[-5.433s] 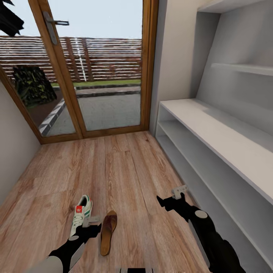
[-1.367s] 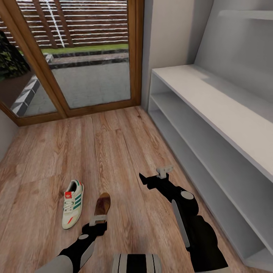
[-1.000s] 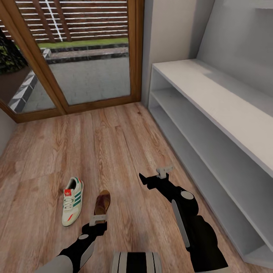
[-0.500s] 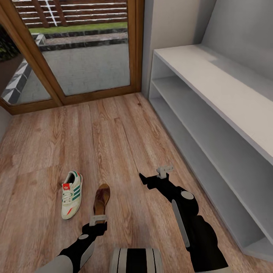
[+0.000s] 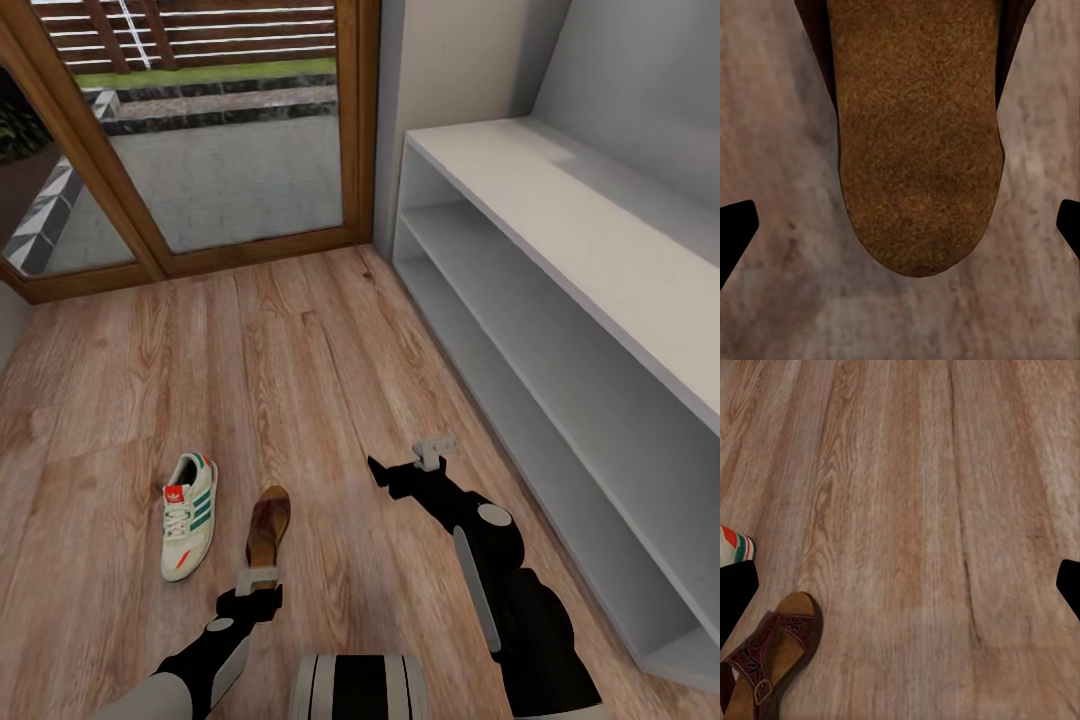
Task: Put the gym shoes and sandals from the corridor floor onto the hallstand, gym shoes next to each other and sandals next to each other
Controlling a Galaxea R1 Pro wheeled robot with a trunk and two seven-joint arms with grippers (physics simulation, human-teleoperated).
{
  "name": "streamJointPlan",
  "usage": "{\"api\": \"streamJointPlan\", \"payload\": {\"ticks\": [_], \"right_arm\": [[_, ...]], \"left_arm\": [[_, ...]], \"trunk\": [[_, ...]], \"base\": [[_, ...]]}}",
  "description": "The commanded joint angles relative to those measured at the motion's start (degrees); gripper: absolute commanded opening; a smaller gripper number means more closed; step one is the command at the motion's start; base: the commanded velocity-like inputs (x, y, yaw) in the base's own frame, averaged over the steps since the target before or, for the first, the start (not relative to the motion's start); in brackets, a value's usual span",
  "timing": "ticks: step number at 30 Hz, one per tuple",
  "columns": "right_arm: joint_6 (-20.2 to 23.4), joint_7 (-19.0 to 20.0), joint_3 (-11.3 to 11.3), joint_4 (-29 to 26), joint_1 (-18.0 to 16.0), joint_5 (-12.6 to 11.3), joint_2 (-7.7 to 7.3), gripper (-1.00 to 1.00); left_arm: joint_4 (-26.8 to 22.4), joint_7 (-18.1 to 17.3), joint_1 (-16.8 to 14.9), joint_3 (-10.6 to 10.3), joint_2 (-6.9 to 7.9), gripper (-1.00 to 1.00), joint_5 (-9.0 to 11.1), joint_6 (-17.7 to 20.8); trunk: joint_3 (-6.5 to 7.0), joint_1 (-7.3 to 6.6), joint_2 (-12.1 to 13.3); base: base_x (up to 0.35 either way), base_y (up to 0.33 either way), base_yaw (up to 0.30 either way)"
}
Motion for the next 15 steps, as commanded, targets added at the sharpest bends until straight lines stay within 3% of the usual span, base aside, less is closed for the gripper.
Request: {"api": "streamJointPlan", "payload": {"ticks": [1, 6, 15], "right_arm": [[0.3, 0.3, -0.1, -0.1, 0.0, 0.3, 0.03, 1.00], [0.3, 0.3, -0.1, -0.1, 0.0, 0.3, 0.03, 1.00], [0.3, 0.3, -0.1, -0.1, 0.0, 0.3, 0.03, 1.00]], "left_arm": [[0.1, 0.2, 0.0, -0.2, 0.00, 1.00, 0.4, -0.2], [0.1, 0.2, 0.0, -0.2, 0.00, 1.00, 0.4, -0.2], [0.1, 0.2, 0.0, -0.2, -0.01, 1.00, 0.4, -0.2]], "trunk": [[-0.03, 0.01, 0.0], [-0.03, 0.01, 0.0], [-0.03, 0.01, 0.0]], "base": [[0.193, 0.000, 0.000], [0.161, 0.000, 0.000], [0.029, 0.000, 0.000]]}}
